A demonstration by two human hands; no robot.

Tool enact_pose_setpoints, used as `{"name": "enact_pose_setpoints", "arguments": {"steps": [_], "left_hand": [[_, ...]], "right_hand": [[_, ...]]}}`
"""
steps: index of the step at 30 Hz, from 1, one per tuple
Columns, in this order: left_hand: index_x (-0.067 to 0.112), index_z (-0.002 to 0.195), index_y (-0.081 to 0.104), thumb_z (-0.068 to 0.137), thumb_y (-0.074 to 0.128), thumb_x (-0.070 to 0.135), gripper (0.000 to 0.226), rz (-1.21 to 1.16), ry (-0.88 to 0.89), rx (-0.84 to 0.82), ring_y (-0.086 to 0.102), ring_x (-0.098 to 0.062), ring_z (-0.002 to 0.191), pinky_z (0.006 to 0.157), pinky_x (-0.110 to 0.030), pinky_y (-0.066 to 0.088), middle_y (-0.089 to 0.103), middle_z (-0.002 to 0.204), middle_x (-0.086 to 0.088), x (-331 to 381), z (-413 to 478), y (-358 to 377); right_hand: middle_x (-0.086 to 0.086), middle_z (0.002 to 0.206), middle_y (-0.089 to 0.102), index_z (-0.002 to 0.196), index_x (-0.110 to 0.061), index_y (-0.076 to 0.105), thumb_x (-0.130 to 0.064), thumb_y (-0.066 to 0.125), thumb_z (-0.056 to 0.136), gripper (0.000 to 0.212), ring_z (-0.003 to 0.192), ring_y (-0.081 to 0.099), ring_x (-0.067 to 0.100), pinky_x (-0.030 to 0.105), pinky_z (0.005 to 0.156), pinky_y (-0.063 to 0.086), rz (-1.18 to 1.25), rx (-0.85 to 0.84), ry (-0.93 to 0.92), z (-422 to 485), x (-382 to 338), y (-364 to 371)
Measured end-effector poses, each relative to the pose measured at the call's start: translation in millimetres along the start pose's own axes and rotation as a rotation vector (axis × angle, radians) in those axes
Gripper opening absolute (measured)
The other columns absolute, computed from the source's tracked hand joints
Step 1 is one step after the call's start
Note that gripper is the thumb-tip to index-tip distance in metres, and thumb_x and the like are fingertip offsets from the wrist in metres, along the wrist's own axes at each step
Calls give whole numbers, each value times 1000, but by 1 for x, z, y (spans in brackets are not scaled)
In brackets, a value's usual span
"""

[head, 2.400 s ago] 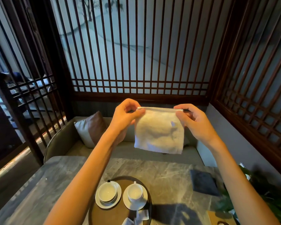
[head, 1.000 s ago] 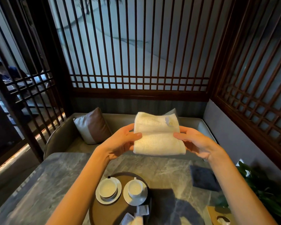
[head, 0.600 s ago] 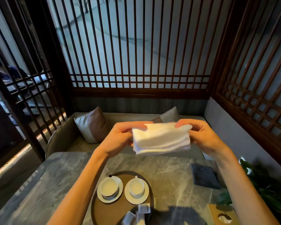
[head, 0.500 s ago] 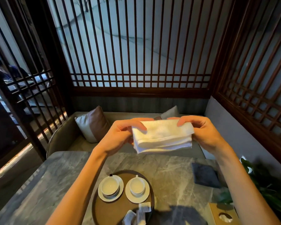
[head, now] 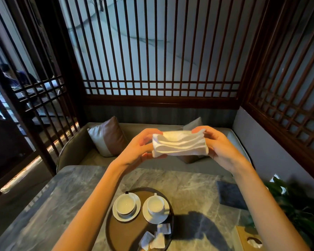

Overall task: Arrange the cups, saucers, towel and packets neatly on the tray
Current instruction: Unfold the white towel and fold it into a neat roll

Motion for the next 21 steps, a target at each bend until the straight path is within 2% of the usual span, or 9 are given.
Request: {"name": "enact_pose_setpoints", "arguments": {"steps": [2,5,7,9,11,13,15,18,21], "left_hand": [[24,125,59,91,69,19,36,37,-12,24,62,-26,121,88,-40,58,64,126,-1,-7,-5,-6],[27,127,59,90,69,27,38,65,-5,33,62,-25,122,91,-45,57,63,129,-1,-3,-9,-8],[29,126,60,87,71,29,40,43,-3,37,62,-24,121,88,-42,58,64,128,1,2,-10,-9],[30,125,59,86,72,29,41,50,12,44,62,-22,121,87,-41,59,64,127,4,6,-11,-8],[29,126,58,80,77,37,50,91,36,59,61,-22,122,90,-42,58,63,128,3,10,-12,-8],[29,127,57,77,79,39,56,116,61,63,61,-19,123,91,-34,57,62,128,5,13,-13,-7],[31,127,56,81,77,27,50,138,91,62,60,-15,122,89,-27,56,60,127,8,16,-14,-6],[28,127,57,88,72,19,44,151,130,88,60,-15,123,90,-28,57,59,130,11,20,-15,-8],[27,119,62,91,67,18,30,192,183,105,59,-13,124,91,-25,56,60,134,12,29,-17,-8]], "right_hand": [[2,106,71,109,-24,69,-9,59,94,23,81,67,6,17,60,53,46,-81,42,-5,7,3],[12,127,60,123,-19,61,-12,60,93,31,72,66,1,16,60,52,175,-222,53,-14,4,12],[17,134,55,126,-18,59,-18,64,91,35,87,66,10,20,66,52,181,-259,56,-17,1,16],[16,138,55,125,-20,60,-34,78,81,49,106,61,20,24,76,53,125,-242,57,-18,0,16],[12,140,55,125,-20,60,-45,87,66,69,117,60,21,29,91,54,108,-220,52,-20,0,16],[10,139,56,124,-19,60,-47,90,58,78,124,58,22,32,97,54,125,-200,45,-21,-3,17],[10,140,55,121,-19,60,-41,89,60,71,125,57,22,29,94,54,127,-183,38,-21,-4,17],[11,142,52,113,-22,60,-12,76,76,42,120,59,22,29,95,54,107,-172,-14,-21,-9,16],[5,143,52,102,-22,60,-3,79,76,38,122,59,21,27,96,52,61,-207,-103,-21,-17,18]]}}
Point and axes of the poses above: each hand's wrist, its own z-axis towards the middle knuckle, its own y-axis out of the palm, x = y × z, the point moved 10 cm from there along z, towards the middle knuckle
